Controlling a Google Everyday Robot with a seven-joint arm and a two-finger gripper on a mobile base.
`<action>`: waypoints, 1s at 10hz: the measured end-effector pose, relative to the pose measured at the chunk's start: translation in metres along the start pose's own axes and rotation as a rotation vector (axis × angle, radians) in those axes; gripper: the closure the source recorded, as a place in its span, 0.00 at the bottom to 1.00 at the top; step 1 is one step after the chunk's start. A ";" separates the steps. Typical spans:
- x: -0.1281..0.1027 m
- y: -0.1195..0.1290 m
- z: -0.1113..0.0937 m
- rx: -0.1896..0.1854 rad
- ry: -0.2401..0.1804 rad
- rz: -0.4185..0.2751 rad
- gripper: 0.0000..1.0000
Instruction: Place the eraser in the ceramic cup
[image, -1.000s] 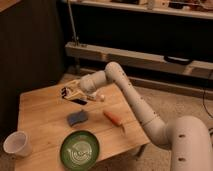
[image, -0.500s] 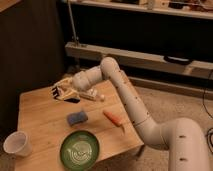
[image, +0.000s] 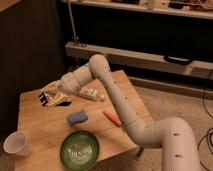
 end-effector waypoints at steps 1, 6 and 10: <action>0.006 -0.002 0.009 0.024 -0.015 -0.012 1.00; 0.025 -0.014 0.055 0.144 -0.087 -0.057 1.00; 0.045 -0.023 0.092 0.287 -0.053 -0.074 1.00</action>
